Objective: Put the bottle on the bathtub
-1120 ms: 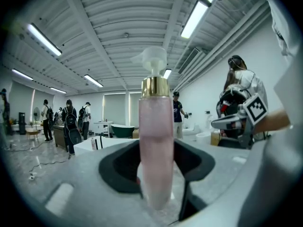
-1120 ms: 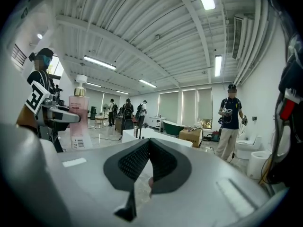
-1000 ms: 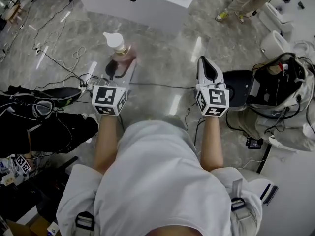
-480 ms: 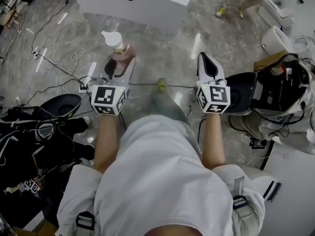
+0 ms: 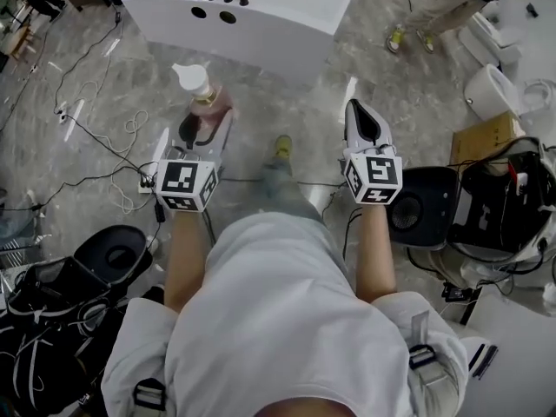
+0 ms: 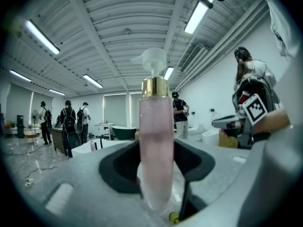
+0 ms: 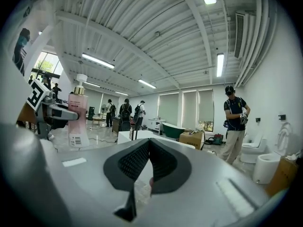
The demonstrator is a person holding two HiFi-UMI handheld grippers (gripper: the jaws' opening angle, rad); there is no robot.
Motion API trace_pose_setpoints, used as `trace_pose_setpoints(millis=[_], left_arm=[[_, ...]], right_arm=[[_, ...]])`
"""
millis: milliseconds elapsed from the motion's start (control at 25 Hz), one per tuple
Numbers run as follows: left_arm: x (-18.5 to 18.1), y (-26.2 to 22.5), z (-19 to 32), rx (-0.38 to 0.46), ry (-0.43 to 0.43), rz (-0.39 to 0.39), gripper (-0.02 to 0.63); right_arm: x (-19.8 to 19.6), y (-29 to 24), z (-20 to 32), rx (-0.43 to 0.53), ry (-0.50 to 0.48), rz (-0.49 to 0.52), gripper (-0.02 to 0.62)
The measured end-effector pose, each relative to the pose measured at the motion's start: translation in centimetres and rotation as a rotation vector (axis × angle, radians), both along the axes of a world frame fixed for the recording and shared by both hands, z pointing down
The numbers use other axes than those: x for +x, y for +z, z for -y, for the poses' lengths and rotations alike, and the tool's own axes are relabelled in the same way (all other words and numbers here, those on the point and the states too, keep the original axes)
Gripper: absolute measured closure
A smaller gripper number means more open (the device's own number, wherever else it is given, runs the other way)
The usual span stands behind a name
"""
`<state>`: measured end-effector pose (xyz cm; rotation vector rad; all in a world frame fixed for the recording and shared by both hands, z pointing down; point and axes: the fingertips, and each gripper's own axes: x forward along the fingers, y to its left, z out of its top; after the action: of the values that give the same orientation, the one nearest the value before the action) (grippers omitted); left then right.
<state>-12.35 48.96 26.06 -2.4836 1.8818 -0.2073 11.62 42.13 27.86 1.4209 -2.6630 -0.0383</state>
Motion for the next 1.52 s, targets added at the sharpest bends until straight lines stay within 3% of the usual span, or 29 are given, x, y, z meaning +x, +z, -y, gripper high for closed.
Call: trace_pose_setpoints(millis=[240,440,680,920,1160,1520], left_arm=[[-4.0,1.3,12.3,0.017,0.007,0.017,0.396],[-3.0,1.5,21.4,-0.014,-0.002,0.011,0.396],[-5.4,1.3,35.5,-0.073,-0.025,-0.016,0.396],[-5.0,1.1,46.7,-0.093,-0.031,-0.014,0.396],[-3.1,-0.9,52.0,-0.114,-0.021,-0.009,0.395],[-1.5,-2.1,56.7,-0.088,0.030,0.006,0.394]], right_arm=[[-3.6,2.5,13.1,0.001,0.019,-0.021,0.594],[-3.2,2.0,22.7,-0.015,-0.001,-0.026,0.594],[-5.3,1.4,37.1,-0.050,-0.020,-0.041,0.594],[-5.1,1.4,48.4,-0.071,-0.025,-0.035,0.594],[-3.2,-0.1,53.5,-0.084,-0.012,-0.013,0.594],[-1.1,-1.3,56.6,-0.057,0.047,0.014,0.594]])
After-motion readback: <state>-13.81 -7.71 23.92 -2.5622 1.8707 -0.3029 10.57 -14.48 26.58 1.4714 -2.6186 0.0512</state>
